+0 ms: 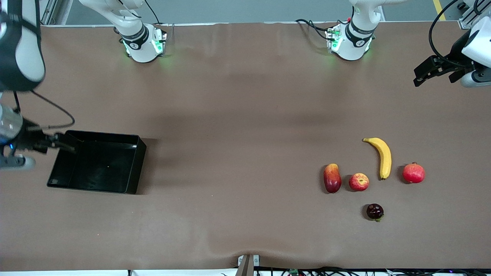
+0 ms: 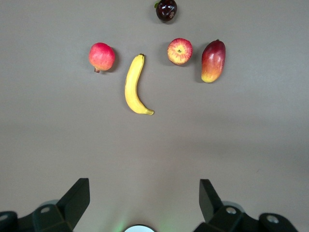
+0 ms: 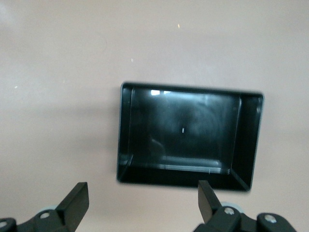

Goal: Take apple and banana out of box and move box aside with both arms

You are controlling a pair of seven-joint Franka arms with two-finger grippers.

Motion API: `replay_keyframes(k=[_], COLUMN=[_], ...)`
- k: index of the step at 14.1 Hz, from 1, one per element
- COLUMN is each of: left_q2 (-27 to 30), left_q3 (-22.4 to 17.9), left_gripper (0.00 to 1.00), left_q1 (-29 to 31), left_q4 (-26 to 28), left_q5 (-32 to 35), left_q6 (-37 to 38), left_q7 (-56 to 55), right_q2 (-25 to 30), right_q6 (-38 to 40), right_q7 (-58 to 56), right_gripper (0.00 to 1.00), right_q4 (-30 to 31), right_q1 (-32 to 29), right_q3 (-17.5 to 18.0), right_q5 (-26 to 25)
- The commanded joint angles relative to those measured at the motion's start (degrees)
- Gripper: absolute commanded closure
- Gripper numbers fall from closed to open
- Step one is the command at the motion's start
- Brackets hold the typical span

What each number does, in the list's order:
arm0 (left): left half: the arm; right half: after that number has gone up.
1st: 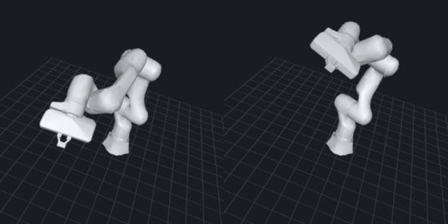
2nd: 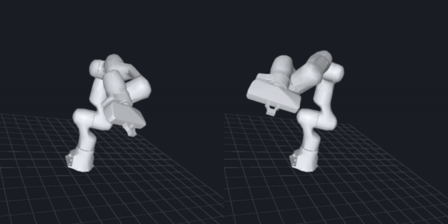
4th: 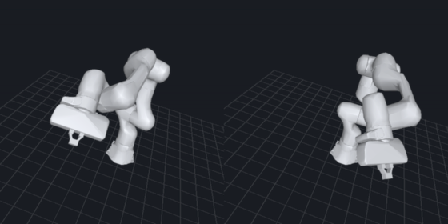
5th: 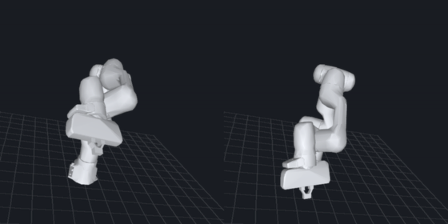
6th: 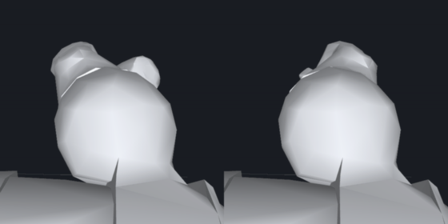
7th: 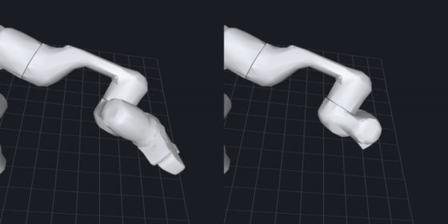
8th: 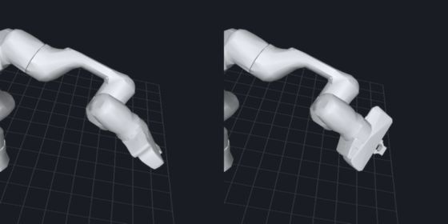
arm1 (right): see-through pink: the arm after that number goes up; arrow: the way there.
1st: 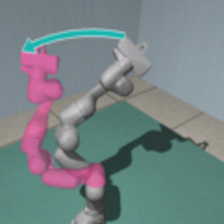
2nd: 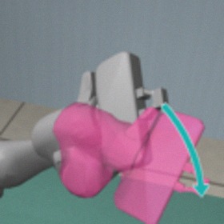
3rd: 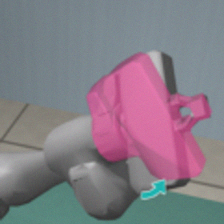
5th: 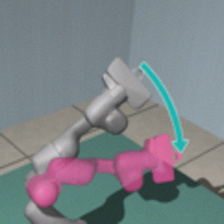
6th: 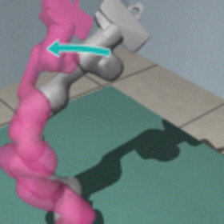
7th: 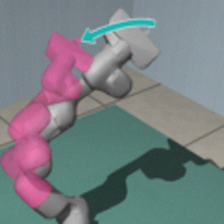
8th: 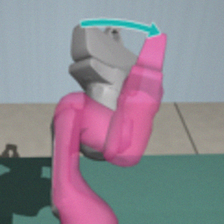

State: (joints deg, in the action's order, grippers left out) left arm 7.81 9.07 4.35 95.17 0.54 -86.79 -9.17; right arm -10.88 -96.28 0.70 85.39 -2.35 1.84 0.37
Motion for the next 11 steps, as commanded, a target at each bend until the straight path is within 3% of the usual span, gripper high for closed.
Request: replay_keyframes(k=[1,6,11], left_q2=[0.81,-0.25,-0.43], left_q3=[0.07,-0.02,0.16], left_gripper=[0.00,0.00,0.00], left_q1=[-0.04,0.04,-0.13], left_q4=[0.11,-1.83,-1.83], left_q5=[-0.02,-0.02,0.07], left_q6=[-0.58,-0.58,-0.31], left_q7=[0.73,0.65,0.56], right_q2=[7.88,13.08,14.23], right_q6=[3.54,11.54,12.70], right_q7=[4.91,11.06,11.52], right_gripper=[0.00,0.00,0.00], right_q4=[5.40,4.96,4.52], right_q1=[1.21,2.52,2.26], right_q3=[-0.35,-0.79,-0.61], right_q5=[-0.63,-0.28,0.25])
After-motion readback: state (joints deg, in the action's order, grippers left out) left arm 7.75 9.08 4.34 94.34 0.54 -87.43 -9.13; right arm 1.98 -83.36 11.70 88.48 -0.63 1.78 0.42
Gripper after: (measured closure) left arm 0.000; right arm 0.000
